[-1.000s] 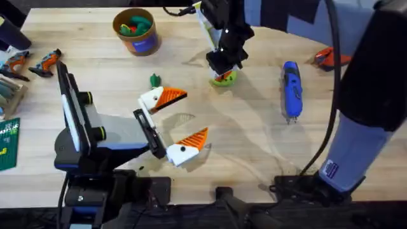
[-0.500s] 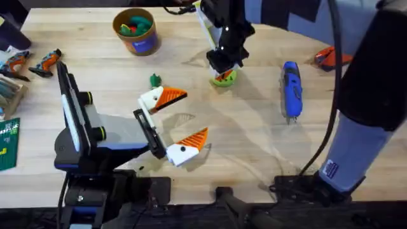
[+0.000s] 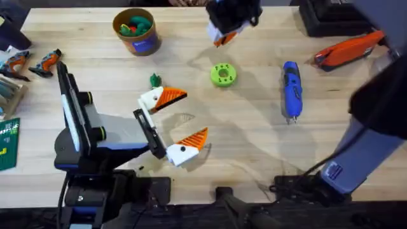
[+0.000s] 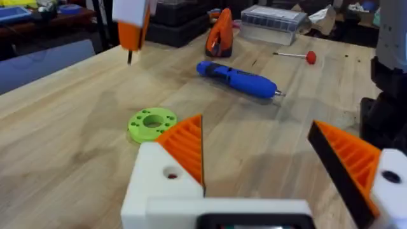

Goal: Pick up the gripper from the table and insert it into the empty holder that is missing its gripper. Then pick up a screw, insert it into the mounting hole, and use the screwdriver to tighten it. Finally, clean up the table by picking up the vegetable and placing it into the bucket.

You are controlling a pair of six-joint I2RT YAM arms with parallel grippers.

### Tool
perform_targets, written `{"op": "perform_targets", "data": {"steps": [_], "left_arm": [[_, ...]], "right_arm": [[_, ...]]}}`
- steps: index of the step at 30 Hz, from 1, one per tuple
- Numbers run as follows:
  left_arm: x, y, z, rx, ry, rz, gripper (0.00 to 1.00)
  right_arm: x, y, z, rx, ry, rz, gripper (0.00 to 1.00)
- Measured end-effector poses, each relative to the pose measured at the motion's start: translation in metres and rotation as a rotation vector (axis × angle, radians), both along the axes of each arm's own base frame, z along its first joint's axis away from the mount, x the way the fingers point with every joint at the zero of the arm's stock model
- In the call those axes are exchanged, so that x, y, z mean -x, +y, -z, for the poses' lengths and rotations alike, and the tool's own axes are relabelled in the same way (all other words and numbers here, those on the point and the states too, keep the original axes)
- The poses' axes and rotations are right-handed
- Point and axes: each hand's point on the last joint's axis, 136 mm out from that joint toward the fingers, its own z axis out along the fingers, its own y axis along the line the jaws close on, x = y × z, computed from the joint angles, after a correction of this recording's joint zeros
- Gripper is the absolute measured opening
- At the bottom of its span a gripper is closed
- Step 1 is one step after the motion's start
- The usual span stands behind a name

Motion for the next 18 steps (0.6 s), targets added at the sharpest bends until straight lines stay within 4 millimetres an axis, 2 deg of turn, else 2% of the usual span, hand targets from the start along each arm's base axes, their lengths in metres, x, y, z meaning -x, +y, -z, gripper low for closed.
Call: {"op": "perform_targets", "data": {"steps": [4,7,11,18], "left_arm": [[0.0,0.0,0.0,0.0,0.0,0.0,0.985],[0.0,0.0,0.0,0.0,0.0,0.0,0.985],[0.0,0.0,0.0,0.0,0.0,0.0,0.985],[0.0,0.0,0.0,0.0,0.0,0.0,0.985]], "right_arm": [[0.008,-0.004,-0.029,-0.026,-0.048,-0.015,0.006],[0.017,-0.004,-0.041,-0.028,-0.065,-0.052,0.006],[0.028,0.005,-0.044,-0.022,-0.071,-0.115,0.006],[0.053,0.037,-0.045,-0.007,-0.085,-0.289,0.006]]}}
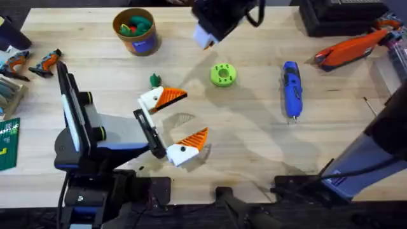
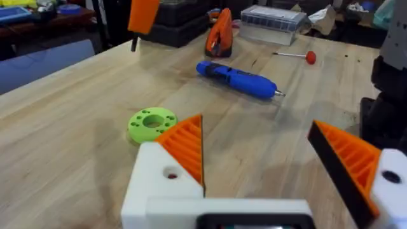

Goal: Pick up the gripper from the table and insert it into the empty holder that is missing its gripper. Then pick up a screw, insert it into the mounting hole, and use the screwdriver to tighten it. Finally, clean up the table by picking up the vegetable and placing it into the bucket.

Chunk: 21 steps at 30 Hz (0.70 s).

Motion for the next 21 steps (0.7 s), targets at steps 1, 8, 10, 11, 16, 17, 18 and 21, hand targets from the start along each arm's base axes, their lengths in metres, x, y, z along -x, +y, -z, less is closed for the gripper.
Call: {"op": "perform_targets", "data": {"steps": [1,8,10,11,16,17,18,21], "left_arm": [[0.0,0.0,0.0,0.0,0.0,0.0,0.985],[0.0,0.0,0.0,0.0,0.0,0.0,0.985],[0.0,0.0,0.0,0.0,0.0,0.0,0.985],[0.0,0.0,0.0,0.0,0.0,0.0,0.985],[0.0,0.0,0.0,0.0,0.0,0.0,0.985],[0.0,0.0,0.0,0.0,0.0,0.0,0.985],[0.0,0.0,0.0,0.0,0.0,0.0,0.985],[0.0,0.0,0.0,0.0,0.0,0.0,0.985]], "right_arm": [[0.005,0.006,0.0,0.001,-0.002,-0.036,0.006],[0.051,0.046,-0.005,-0.034,0.024,-0.284,0.006],[0.06,0.051,-0.01,-0.042,0.025,-0.323,0.006],[0.065,0.054,-0.013,-0.046,0.025,-0.344,0.006],[0.084,0.07,-0.024,-0.066,-0.004,-0.439,0.006],[0.089,0.074,-0.025,-0.068,-0.008,-0.459,0.006],[0.093,0.077,-0.025,-0.068,-0.01,-0.477,0.006],[0.106,0.085,-0.025,-0.072,-0.01,-0.522,0.006]]}}
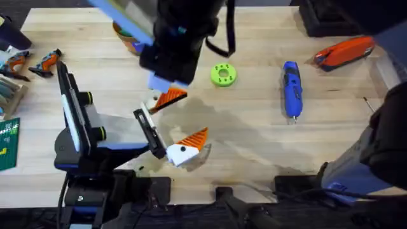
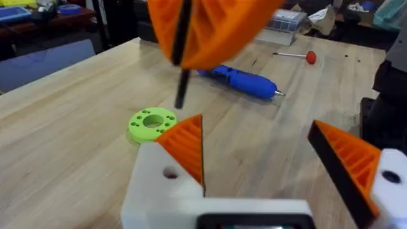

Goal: Pick up the gripper from the table and insert it into the empty holder that is missing its gripper. Then pick up a screw, insert it into the mounting hole, and use the screwdriver to tighten it. Finally, clean up the table by picking up the vegetable and placing it into the bucket.

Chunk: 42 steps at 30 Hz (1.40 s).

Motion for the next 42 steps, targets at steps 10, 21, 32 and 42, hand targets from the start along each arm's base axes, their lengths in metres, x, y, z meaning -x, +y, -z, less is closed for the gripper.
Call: {"op": "perform_targets", "data": {"steps": [10,21,32,42], "left_arm": [[0.0,0.0,0.0,0.0,0.0,0.0,0.985],[0.0,0.0,0.0,0.0,0.0,0.0,0.985],[0.0,0.0,0.0,0.0,0.0,0.0,0.985],[0.0,0.0,0.0,0.0,0.0,0.0,0.985]], "right_arm": [[0.013,0.01,0.006,0.013,-0.001,-0.064,0.006],[0.006,0.014,0.023,0.057,-0.007,-0.073,0.006],[0.002,0.021,0.029,0.056,-0.01,-0.076,0.006],[0.004,0.017,0.031,0.073,0.002,-0.076,0.006]]}}
